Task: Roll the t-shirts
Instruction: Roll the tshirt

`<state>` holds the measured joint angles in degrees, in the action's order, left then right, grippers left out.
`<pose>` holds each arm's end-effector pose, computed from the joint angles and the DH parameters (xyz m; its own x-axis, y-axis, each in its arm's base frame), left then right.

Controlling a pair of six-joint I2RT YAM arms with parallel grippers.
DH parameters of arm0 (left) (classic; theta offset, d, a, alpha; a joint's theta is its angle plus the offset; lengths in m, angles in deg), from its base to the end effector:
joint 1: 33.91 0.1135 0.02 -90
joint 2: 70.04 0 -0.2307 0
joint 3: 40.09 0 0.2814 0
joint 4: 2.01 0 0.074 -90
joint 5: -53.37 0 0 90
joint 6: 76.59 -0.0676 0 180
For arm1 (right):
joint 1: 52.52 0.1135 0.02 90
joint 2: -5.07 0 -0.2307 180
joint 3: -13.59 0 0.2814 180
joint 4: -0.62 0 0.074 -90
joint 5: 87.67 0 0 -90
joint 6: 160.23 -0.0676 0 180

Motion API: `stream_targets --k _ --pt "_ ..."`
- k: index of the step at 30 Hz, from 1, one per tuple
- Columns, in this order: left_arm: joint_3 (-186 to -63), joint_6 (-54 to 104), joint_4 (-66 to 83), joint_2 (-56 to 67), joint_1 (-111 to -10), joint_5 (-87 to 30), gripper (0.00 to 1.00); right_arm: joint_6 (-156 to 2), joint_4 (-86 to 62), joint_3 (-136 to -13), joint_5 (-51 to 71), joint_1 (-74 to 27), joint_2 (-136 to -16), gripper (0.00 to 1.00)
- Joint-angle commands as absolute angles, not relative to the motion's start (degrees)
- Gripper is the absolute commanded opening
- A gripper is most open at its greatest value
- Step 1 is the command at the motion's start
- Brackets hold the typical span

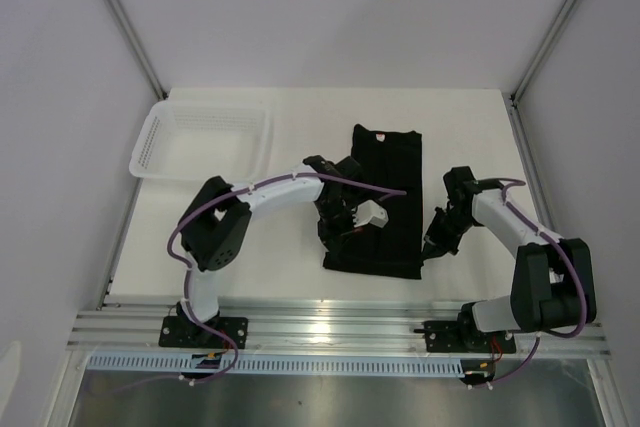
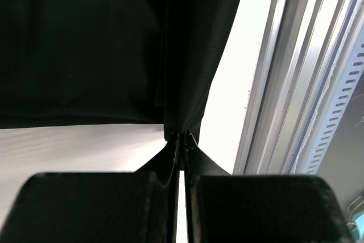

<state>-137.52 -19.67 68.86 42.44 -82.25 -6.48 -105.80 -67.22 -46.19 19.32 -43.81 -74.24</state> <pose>0.2335 -0.3135 0.1215 -0.1900 0.9236 -0.3331 0.9231 0.0525 -0.3810 0.2429 0.0572 0.1076 -0.8951 0.4257 0.1325 0.4458 0.8553 0.2641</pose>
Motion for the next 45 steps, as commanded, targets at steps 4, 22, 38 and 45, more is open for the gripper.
stream_targets --k 4,22,38,45 --pt "-142.84 -20.87 70.24 45.09 -80.32 -6.84 0.01 -103.81 -65.14 -49.61 20.08 -44.87 -78.59 0.00" --pt "-143.28 -16.65 63.83 49.49 -77.95 -8.50 0.01 -106.00 -58.90 -50.32 19.99 -47.42 -85.01 0.08" --pt "-143.28 -9.80 61.02 49.22 -76.10 -6.57 0.01 -104.94 -57.50 -48.22 14.71 -45.23 -74.30 0.34" --pt "-143.37 -8.30 60.22 49.93 -76.01 -6.05 0.02 -107.67 -51.16 -45.57 13.14 -38.72 -67.89 0.08"
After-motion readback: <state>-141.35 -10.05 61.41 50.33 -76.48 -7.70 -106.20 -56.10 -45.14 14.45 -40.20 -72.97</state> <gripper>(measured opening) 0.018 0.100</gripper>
